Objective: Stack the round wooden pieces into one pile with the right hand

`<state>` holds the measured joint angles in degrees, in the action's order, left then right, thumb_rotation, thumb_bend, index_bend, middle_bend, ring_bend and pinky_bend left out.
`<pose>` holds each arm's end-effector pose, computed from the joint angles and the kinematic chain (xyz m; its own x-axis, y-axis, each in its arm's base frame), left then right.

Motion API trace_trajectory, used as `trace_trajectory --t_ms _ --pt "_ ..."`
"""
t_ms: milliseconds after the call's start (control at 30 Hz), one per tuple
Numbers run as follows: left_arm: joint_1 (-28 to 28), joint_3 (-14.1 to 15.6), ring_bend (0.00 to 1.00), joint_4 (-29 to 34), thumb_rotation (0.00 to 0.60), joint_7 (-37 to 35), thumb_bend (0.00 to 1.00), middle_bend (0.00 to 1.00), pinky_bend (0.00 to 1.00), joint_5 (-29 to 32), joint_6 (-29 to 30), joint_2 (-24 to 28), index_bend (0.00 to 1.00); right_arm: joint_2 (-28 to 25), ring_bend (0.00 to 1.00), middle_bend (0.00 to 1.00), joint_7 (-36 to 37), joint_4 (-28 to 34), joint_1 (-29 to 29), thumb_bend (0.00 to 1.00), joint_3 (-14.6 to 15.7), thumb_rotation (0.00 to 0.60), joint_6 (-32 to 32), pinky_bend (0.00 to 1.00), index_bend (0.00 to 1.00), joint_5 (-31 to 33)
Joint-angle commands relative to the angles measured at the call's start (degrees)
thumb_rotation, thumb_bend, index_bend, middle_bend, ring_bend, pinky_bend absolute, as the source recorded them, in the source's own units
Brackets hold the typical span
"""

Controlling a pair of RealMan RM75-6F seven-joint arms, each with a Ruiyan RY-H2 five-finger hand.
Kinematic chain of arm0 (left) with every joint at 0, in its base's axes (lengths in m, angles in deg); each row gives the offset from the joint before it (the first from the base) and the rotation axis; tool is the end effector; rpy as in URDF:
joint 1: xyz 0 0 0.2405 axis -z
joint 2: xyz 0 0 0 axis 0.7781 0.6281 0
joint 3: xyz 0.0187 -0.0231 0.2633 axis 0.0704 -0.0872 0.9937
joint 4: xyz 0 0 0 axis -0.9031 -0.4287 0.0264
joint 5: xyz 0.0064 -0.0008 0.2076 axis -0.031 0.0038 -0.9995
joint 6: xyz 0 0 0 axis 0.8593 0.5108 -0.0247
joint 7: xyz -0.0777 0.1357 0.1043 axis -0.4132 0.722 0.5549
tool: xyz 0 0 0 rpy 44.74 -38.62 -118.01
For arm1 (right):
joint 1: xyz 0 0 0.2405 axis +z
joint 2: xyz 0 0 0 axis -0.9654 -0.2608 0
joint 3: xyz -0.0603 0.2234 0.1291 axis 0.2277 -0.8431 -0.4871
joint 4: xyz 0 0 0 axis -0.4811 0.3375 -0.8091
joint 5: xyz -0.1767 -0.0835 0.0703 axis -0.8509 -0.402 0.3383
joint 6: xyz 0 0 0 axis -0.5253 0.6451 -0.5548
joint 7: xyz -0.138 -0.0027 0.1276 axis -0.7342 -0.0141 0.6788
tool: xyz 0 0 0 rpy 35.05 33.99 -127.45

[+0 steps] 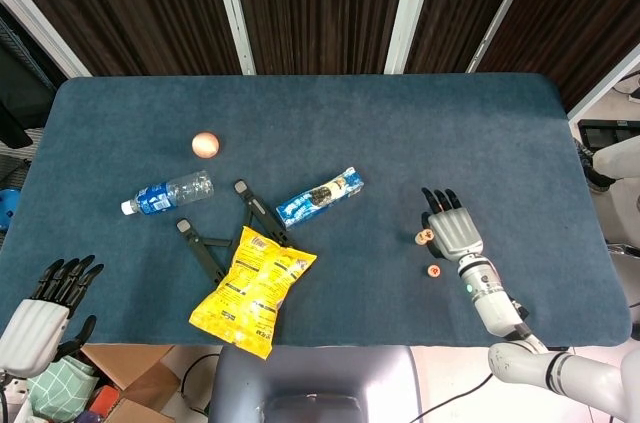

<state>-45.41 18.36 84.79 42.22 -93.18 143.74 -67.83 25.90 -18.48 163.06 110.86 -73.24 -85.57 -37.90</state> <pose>-0.3020 0.1975 0.1483 0.4796 0.1005 0.8717 0.8633 -0.2319 -0.4483 -0.2597 -0.3866 -0.0048 0.6659 -0.2632 0.6980 -0.7460 -0.2243 0.6271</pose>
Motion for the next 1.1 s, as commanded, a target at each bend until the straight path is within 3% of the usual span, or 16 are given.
trace_trajectory --t_ms 33,400,633,767,900,1100 --pt "0.0 0.0 0.00 0.0 0.600 0.0 0.48 0.00 0.03 0.1 -0.1 0.0 0.00 0.3 0.00 0.04 0.0 -0.2 0.1 0.50 -0.1 0.600 0.3 0.00 0.60 0.0" --pt "0.1 -0.1 0.00 0.0 0.600 -0.1 0.48 0.00 0.03 0.3 -0.2 0.0 0.00 0.6 0.00 0.05 -0.8 0.0 0.0 0.50 -0.1 0.600 0.5 0.00 0.50 -0.1" --pt "0.0 -0.1 0.00 0.0 0.600 -0.2 0.48 0.00 0.03 0.2 0.0 0.1 0.00 -1.7 0.00 0.04 0.9 3.3 -1.4 0.50 0.3 0.600 -2.0 0.00 0.47 -2.4" --pt "0.0 -0.1 0.00 0.0 0.600 -0.1 0.48 0.00 0.03 0.2 0.0 0.0 0.00 -5.6 0.00 0.05 4.6 9.1 -3.8 0.50 2.5 0.600 -5.0 0.00 0.47 -7.9" --pt "0.0 0.0 0.00 0.1 0.600 0.0 0.48 0.00 0.03 0.1 -0.1 0.0 0.00 -9.5 0.00 0.05 7.2 13.9 -6.3 0.50 6.7 0.600 -8.3 0.00 0.48 -16.0" --pt "0.0 0.2 0.00 0.1 0.600 0.0 0.48 0.00 0.03 -0.4 0.1 -0.1 0.00 -9.5 0.00 0.05 4.9 13.2 -7.7 0.50 9.6 0.600 -8.9 0.00 0.49 -20.1"
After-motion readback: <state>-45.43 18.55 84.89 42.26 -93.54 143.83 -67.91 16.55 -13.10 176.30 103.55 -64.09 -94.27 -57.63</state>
